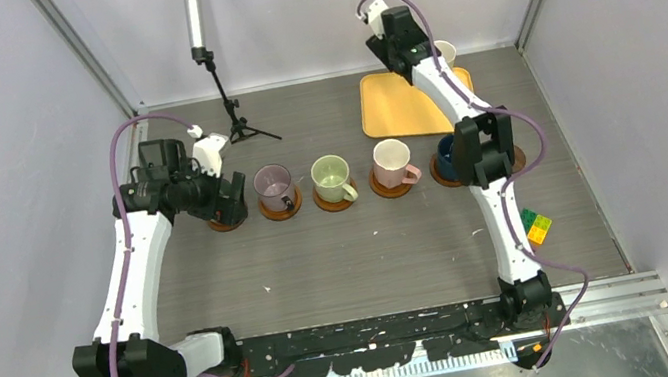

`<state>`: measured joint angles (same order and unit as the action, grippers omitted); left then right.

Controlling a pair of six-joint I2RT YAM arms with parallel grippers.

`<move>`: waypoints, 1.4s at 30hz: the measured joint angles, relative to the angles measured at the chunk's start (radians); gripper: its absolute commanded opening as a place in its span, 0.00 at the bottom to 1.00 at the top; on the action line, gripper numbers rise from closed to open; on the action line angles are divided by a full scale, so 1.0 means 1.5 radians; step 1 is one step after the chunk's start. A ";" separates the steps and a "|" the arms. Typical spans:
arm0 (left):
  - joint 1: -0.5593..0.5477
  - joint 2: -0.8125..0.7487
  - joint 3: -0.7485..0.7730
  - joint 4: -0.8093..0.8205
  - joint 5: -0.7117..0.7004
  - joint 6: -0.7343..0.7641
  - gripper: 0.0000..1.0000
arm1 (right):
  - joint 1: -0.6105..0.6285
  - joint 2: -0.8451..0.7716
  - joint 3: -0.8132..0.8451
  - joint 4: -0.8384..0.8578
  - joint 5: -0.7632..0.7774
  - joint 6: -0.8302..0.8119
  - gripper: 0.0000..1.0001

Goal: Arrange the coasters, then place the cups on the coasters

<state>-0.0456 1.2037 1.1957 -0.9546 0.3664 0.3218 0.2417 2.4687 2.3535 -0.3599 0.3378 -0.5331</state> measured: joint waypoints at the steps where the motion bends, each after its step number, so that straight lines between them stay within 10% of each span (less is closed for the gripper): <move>1: 0.000 0.000 0.000 0.000 0.000 0.000 1.00 | 0.002 0.004 0.013 0.001 0.000 -0.002 0.65; 42: 0.000 -0.004 -0.006 0.001 0.001 0.003 1.00 | -0.010 0.097 0.077 -0.060 0.028 -0.027 0.51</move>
<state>-0.0456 1.1984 1.1870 -0.9535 0.3679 0.3256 0.2268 2.6148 2.4695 -0.4500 0.3798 -0.5732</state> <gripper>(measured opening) 0.996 0.526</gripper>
